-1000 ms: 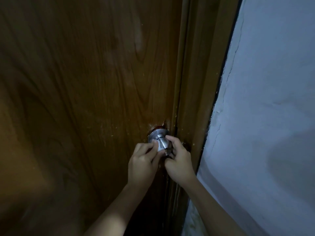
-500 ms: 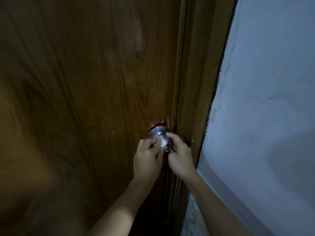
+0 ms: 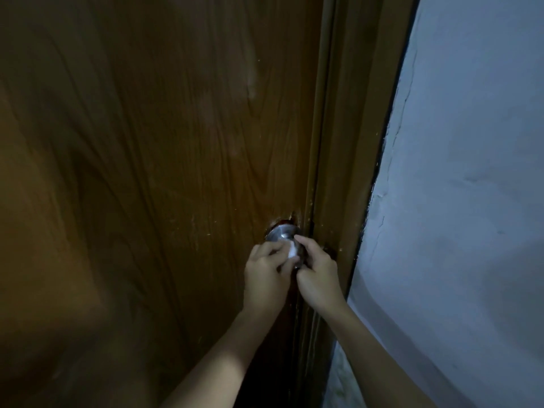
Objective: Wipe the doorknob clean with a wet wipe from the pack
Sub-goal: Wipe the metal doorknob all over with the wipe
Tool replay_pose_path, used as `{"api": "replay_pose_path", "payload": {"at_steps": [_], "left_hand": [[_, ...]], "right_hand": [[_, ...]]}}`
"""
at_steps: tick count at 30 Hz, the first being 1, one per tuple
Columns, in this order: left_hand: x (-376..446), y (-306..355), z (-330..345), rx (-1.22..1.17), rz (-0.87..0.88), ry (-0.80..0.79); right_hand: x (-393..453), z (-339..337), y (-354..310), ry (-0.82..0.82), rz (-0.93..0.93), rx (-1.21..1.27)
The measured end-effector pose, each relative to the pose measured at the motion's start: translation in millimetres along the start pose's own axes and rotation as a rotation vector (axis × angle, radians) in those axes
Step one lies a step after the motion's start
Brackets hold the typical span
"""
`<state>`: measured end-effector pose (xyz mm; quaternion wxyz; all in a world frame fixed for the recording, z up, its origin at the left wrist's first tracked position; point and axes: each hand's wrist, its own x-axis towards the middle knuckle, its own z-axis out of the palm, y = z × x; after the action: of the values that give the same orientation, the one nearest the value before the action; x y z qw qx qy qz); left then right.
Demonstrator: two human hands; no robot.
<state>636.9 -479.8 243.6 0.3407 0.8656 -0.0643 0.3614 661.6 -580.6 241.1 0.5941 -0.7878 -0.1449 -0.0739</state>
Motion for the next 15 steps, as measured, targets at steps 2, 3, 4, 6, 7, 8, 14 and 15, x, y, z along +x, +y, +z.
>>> {"api": "replay_pose_path", "payload": {"at_steps": [2, 3, 4, 6, 7, 8, 14, 15], "left_hand": [[1.8, 3.8, 1.7, 0.045, 0.136, -0.038], [1.2, 3.2, 2.0, 0.050, 0.162, -0.044], [-0.9, 0.9, 2.2, 0.045, 0.168, -0.037], [-6.6, -7.1, 2.0, 0.021, 0.128, -0.003], [-9.4, -12.3, 1.0, 0.009, 0.068, 0.004], [-12.2, -19.0, -0.3, 0.004, 0.001, -0.011], [-16.3, -44.8, -16.6, -0.006, -0.077, -0.084], [-9.7, -43.6, -20.3, -0.008, -0.080, -0.034]], "right_hand": [[-0.2, -0.7, 1.2, 0.000, -0.013, -0.009], [0.4, -0.8, 1.6, 0.002, -0.013, -0.010], [0.4, -0.9, 2.2, -0.001, -0.009, -0.012], [0.8, -2.0, 1.7, -0.018, 0.004, -0.016], [0.9, -3.3, 1.2, -0.027, 0.013, -0.009], [1.1, -4.2, 0.5, -0.034, 0.017, 0.001], [1.0, -0.1, -0.7, 0.001, -0.038, -0.040], [1.0, 1.5, -0.7, -0.002, -0.059, -0.041]]}}
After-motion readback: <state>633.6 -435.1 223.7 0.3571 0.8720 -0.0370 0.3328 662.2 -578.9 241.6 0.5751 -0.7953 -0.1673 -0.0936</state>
